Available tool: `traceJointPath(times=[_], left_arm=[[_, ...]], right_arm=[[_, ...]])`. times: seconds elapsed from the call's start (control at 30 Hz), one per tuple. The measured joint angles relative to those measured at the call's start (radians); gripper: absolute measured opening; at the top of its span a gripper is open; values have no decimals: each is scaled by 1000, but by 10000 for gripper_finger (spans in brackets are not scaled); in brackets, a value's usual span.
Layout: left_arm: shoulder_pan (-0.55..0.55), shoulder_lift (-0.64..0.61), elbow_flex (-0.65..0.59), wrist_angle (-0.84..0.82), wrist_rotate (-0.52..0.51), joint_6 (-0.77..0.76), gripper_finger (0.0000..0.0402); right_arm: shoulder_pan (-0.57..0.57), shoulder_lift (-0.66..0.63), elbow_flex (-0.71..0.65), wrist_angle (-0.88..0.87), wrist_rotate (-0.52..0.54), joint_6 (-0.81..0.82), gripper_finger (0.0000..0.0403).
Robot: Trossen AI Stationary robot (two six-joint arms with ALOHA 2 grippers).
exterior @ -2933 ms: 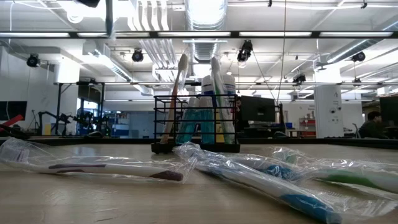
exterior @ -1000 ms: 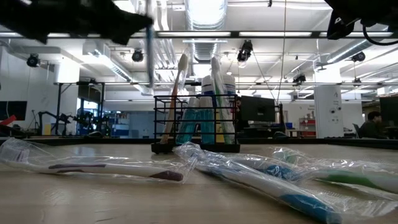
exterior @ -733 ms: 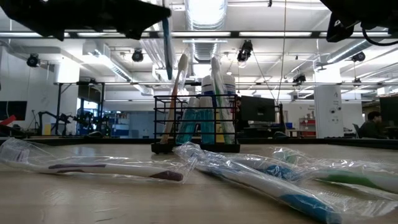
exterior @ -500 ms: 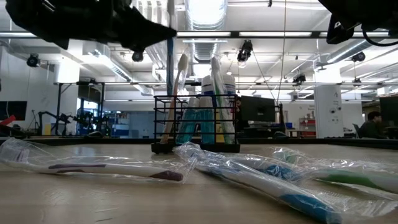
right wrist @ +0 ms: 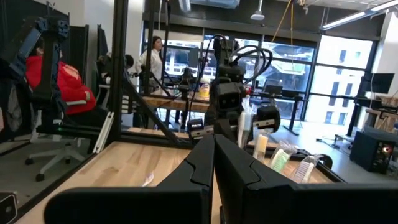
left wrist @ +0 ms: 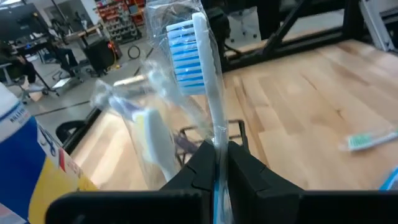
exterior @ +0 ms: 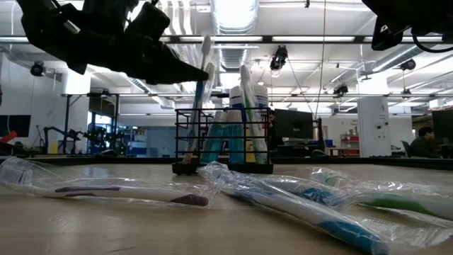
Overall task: Pick & Place toothbrushing station
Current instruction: Put the left blue toothbrush into the wire organizer, then put the green toothbrush into the wire organizer
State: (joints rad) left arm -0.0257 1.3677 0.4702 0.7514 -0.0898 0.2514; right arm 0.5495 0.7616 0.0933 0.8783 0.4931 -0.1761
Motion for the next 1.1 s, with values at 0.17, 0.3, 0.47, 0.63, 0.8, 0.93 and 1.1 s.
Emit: traceJointPath(times=[0.17, 0.3, 0.47, 0.63, 0.8, 0.93, 1.1], left_arm=[[0, 35, -1, -3, 2, 7, 29], [2, 55, -1, -3, -14, -59, 53], [11, 54, -2, -9, -31, -141, 93], [11, 33, -2, -10, 1, -149, 147], [11, 26, -9, -11, 2, -152, 217], [11, -2, -20, -15, 3, -168, 263], [10, -91, -22, -85, 3, -180, 285]], right_arm=[[0, 0, 0, 0, 0, -3, 8], [0, 0, 0, 1, 0, 0, 8], [0, 0, 0, 1, 0, 1, 8], [0, 0, 0, 2, 1, 1, 8], [-1, 0, 0, 2, 1, 1, 8], [-1, 0, 0, 2, 2, 4, 8], [-1, 0, 0, 1, 3, 13, 8]])
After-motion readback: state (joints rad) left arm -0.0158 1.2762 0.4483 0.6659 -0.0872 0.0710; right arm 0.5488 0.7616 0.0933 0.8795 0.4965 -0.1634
